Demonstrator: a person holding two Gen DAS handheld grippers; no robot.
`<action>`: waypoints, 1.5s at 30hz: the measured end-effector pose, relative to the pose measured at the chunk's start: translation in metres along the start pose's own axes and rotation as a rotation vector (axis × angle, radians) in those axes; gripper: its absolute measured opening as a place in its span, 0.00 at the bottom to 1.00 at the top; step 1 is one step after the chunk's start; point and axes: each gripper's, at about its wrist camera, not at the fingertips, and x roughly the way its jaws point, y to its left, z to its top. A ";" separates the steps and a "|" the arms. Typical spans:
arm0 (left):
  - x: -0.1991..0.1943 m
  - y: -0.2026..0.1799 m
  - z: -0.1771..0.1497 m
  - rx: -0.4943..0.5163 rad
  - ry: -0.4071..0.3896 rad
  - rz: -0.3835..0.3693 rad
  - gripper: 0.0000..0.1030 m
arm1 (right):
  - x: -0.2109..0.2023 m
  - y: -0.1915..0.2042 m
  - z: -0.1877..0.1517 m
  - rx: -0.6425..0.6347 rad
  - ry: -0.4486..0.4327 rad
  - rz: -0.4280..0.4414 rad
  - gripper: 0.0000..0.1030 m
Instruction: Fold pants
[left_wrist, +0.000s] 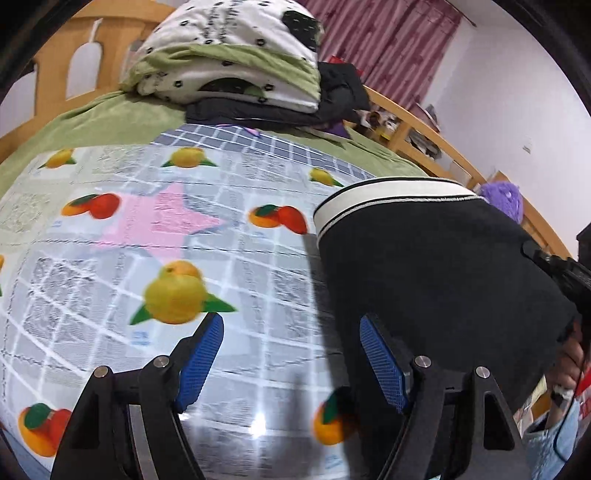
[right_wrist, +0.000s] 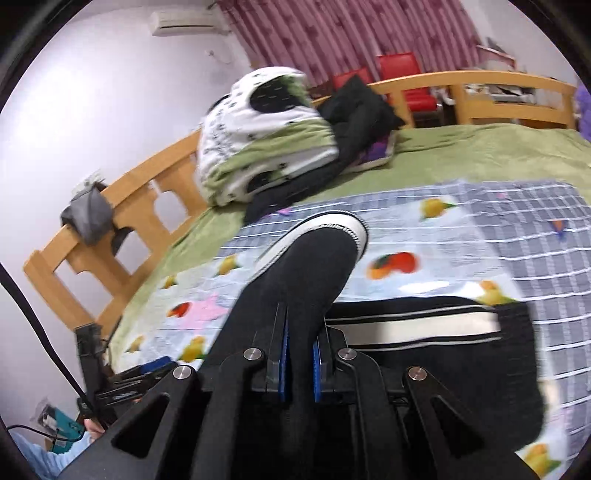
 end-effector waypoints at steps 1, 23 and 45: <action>0.001 -0.006 -0.001 0.005 0.001 -0.005 0.73 | 0.000 -0.010 0.002 0.010 -0.002 -0.012 0.09; 0.028 -0.131 -0.077 0.222 0.208 -0.082 0.73 | -0.062 -0.105 -0.087 0.018 -0.092 -0.206 0.25; 0.081 -0.099 -0.009 0.028 0.252 -0.128 0.73 | -0.012 -0.159 -0.069 0.196 0.051 -0.308 0.45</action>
